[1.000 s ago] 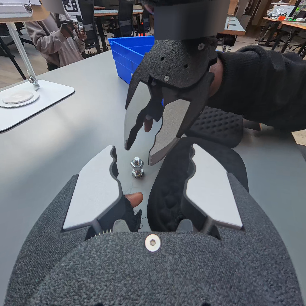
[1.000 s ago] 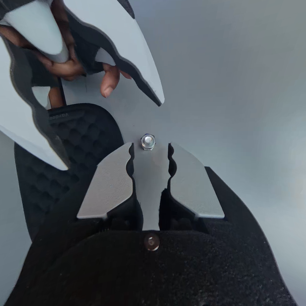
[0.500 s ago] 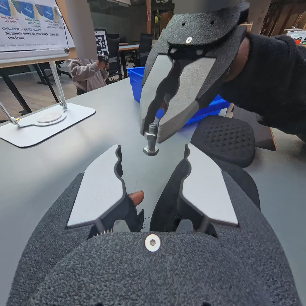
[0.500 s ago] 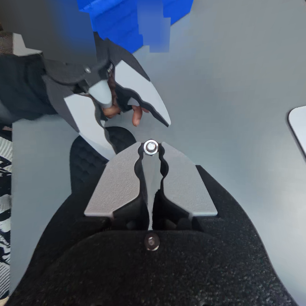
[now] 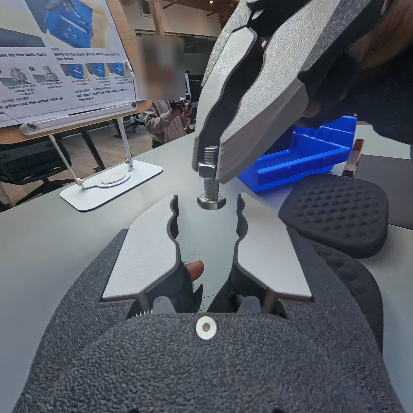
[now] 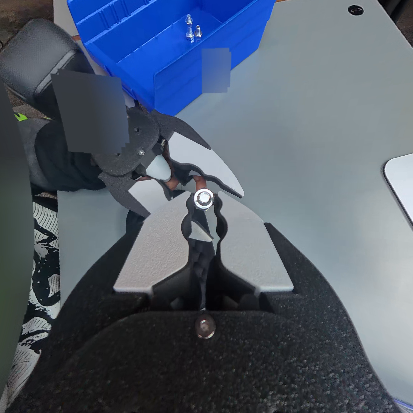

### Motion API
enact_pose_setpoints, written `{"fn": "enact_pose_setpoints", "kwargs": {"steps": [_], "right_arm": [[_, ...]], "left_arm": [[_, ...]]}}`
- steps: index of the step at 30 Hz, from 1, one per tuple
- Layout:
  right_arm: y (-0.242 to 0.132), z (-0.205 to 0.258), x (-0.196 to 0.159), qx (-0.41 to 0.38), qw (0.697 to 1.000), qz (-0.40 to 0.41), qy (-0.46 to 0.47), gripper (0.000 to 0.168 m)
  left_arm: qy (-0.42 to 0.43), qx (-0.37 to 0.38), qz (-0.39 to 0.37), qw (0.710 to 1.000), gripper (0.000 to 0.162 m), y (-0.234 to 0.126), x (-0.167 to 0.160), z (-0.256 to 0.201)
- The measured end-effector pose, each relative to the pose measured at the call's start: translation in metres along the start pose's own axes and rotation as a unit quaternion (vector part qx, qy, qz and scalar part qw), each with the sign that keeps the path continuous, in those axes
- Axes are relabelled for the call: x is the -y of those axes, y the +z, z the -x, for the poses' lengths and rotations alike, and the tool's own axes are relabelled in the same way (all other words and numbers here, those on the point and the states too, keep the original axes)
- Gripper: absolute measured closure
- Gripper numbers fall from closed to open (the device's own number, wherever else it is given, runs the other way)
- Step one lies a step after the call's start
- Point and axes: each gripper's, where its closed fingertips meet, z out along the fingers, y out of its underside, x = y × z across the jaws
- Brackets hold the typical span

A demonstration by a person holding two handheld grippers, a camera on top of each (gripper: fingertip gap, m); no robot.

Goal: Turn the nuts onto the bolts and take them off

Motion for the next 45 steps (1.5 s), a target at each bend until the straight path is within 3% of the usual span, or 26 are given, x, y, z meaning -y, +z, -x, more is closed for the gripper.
{"fn": "enact_pose_setpoints", "kwargs": {"steps": [15,27,29,32,35,41,45], "right_arm": [[0.012,-0.006,0.008,-0.04,0.998,-0.022,0.044,0.152],[0.012,-0.008,0.006,-0.053,0.996,-0.035,0.055,0.152],[0.009,-0.005,0.009,-0.047,0.997,-0.047,0.042,0.15],[-0.001,0.007,0.014,-0.031,0.994,-0.1,0.017,0.119],[-0.012,0.016,0.005,-0.039,0.987,-0.154,-0.009,0.104],[-0.038,0.03,-0.009,-0.049,0.953,-0.298,0.019,0.104],[-0.04,0.035,-0.019,-0.057,0.943,-0.328,0.021,0.104]], "left_arm": [[0.053,0.097,0.019,0.994,0.132,-0.003,-0.002,0.02],[0.065,0.111,0.025,0.991,0.145,-0.004,-0.004,0.022],[0.051,0.093,0.015,0.994,0.146,-0.004,-0.002,0.018],[-0.012,0.022,-0.011,1.0,0.146,-0.003,0.004,0.003],[-0.06,-0.067,-0.041,0.995,0.146,-0.005,0.014,-0.02],[-0.105,-0.244,-0.064,0.962,0.146,-0.01,0.024,-0.083],[-0.079,-0.281,-0.033,0.956,0.146,-0.006,0.009,-0.102]]}}
